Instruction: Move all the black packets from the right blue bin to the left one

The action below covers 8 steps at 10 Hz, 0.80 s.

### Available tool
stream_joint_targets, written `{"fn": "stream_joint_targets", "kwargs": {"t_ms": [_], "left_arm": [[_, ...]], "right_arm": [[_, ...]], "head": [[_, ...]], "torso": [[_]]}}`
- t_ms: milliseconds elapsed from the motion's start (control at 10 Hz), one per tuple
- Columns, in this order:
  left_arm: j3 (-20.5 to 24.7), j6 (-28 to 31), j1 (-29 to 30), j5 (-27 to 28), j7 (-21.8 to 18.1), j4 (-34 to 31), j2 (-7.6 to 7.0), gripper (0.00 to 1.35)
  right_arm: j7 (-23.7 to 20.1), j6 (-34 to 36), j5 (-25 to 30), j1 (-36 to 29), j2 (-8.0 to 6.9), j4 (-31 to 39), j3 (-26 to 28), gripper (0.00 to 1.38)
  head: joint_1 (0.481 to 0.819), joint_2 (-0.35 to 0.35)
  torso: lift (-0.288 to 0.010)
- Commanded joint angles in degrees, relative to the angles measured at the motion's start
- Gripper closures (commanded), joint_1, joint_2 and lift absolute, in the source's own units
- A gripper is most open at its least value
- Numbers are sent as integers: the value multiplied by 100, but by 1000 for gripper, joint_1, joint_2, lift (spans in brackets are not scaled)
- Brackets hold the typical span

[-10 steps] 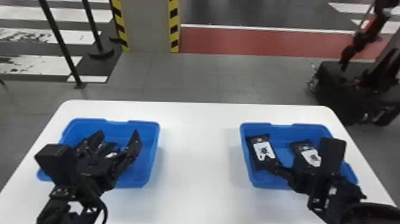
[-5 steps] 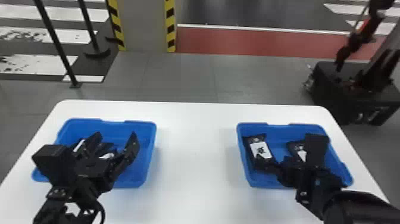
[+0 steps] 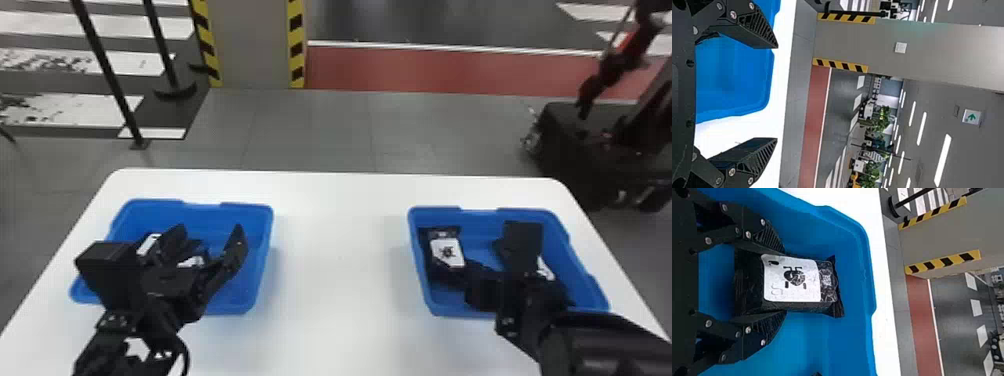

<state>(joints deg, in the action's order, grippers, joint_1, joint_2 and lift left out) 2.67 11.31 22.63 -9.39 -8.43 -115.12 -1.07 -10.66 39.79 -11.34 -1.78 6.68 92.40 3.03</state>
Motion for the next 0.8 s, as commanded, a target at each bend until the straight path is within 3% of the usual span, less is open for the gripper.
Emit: {"fn": "stream_joint_targets", "kwargs": {"t_ms": [0, 300, 500, 700], "left_arm": [[6, 8, 15, -36, -9, 2, -7, 200], [-29, -91, 1, -115, -18, 2, -7, 200], [-21, -372, 57, -256, 26, 30, 72, 194], [103, -667, 127, -326, 35, 58, 122, 200]], "right_arm": [[64, -210, -79, -146, -18, 76, 13, 1134], [108, -520, -351, -427, -9, 343, 13, 1136], [90, -787, -729, -961, 35, 1201, 57, 1134], [-314, -1110, -1221, -1214, 88, 2129, 57, 1134]], "head": [[695, -23], [695, -25], [695, -22], [695, 6]], "torso": [[-110], [-110], [-110], [-110]]}}
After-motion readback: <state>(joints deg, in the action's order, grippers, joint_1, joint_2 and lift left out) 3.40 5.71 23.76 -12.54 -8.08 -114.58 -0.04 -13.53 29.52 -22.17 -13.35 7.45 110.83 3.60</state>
